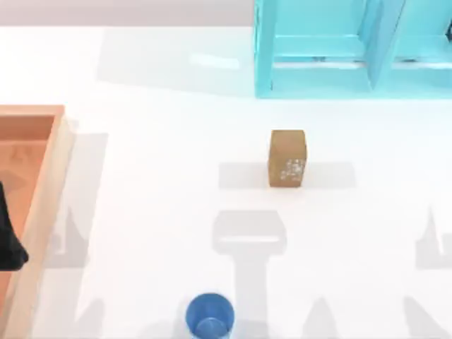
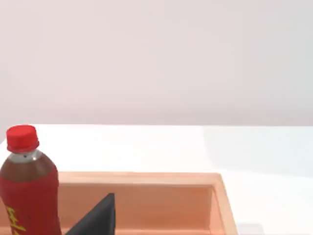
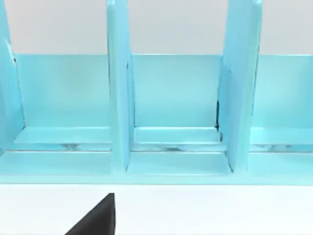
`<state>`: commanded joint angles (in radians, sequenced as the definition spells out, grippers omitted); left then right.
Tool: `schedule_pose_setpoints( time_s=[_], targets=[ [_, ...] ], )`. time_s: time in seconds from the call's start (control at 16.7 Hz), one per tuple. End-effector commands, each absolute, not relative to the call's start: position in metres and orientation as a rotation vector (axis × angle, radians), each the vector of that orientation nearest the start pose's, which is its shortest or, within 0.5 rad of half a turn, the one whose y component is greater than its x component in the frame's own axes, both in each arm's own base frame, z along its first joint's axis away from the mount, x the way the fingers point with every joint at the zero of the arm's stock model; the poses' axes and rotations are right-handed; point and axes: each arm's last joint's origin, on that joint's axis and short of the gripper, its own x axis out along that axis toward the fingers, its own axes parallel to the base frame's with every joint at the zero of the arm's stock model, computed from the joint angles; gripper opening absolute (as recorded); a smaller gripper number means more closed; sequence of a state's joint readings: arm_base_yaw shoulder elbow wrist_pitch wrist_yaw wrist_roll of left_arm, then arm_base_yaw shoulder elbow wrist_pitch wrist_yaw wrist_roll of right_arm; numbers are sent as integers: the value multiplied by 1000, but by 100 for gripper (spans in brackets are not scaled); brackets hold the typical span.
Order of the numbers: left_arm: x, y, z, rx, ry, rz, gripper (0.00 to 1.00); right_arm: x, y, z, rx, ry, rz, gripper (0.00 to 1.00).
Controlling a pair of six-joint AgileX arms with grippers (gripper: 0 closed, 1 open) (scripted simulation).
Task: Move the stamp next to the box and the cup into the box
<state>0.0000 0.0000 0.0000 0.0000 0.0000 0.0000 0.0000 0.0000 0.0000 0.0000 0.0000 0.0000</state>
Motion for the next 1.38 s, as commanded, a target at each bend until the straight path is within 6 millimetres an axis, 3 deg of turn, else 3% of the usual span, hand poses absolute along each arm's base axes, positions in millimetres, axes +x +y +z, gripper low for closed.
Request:
schedule_pose_setpoints(
  time_s=[0.36, 0.72, 0.9, 1.08, 1.38],
  targets=[
    [108, -3, 172, -10, 78, -15, 100, 106, -1, 160, 0, 0, 0, 100],
    [132, -16, 227, -48, 378, -68, 100, 106, -1, 160, 0, 0, 0, 100],
    [165, -31, 263, -63, 569, -92, 100, 106, -1, 160, 0, 0, 0, 100],
    [213, -58, 294, -68, 766, -104, 100, 106, -1, 160, 0, 0, 0, 100],
    [305, -133, 310, -50, 1057, -91, 100, 106, -1, 160, 0, 0, 0, 100]
  ],
)
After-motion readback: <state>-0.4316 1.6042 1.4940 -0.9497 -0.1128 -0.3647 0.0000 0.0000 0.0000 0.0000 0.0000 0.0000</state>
